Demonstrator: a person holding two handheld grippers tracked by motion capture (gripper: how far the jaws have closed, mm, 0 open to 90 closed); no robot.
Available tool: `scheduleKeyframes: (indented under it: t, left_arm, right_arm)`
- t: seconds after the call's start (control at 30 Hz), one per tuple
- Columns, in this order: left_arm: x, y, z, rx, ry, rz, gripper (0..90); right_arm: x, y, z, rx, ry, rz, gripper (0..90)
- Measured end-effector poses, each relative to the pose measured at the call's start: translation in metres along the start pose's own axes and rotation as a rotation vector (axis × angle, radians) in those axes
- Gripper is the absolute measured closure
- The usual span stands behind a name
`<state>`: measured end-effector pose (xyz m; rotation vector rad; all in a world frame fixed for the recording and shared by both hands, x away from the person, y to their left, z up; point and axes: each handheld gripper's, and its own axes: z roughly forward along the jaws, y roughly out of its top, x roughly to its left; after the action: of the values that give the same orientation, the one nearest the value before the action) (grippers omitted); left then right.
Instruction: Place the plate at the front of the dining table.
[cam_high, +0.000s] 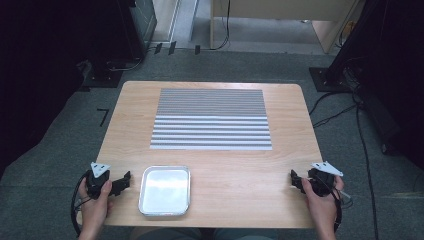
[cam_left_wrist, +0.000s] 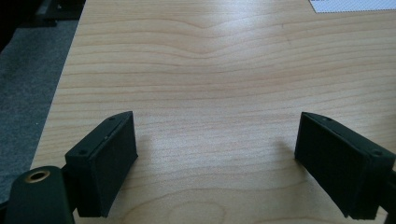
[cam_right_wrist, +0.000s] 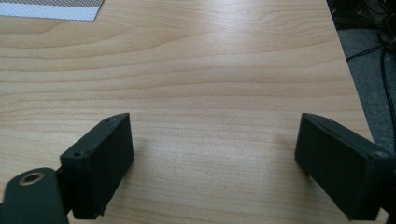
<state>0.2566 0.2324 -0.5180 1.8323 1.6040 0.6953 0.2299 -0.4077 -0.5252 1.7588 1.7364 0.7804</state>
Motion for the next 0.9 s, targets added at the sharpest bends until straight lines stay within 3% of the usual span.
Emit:
scheduleKeyframes:
  t: [0.17, 0.47, 0.9]
  left_arm:
    - [0.003, -0.001, -0.004, -0.002, -0.027, 0.007, 13.3]
    - [0.009, 0.001, -0.01, -0.025, -0.033, -0.044, 13.3]
    - [-0.001, 0.007, -0.022, -0.057, -0.037, -0.021, 13.3]
  right_arm:
    - [0.0, 0.0, 0.0, 0.0, 0.0, 0.0, 11.0]
    - [0.0, 0.0, -0.001, -0.005, -0.01, 0.01, 13.4]
    - [-0.001, 0.001, 0.0, -0.009, -0.031, 0.034, 13.8]
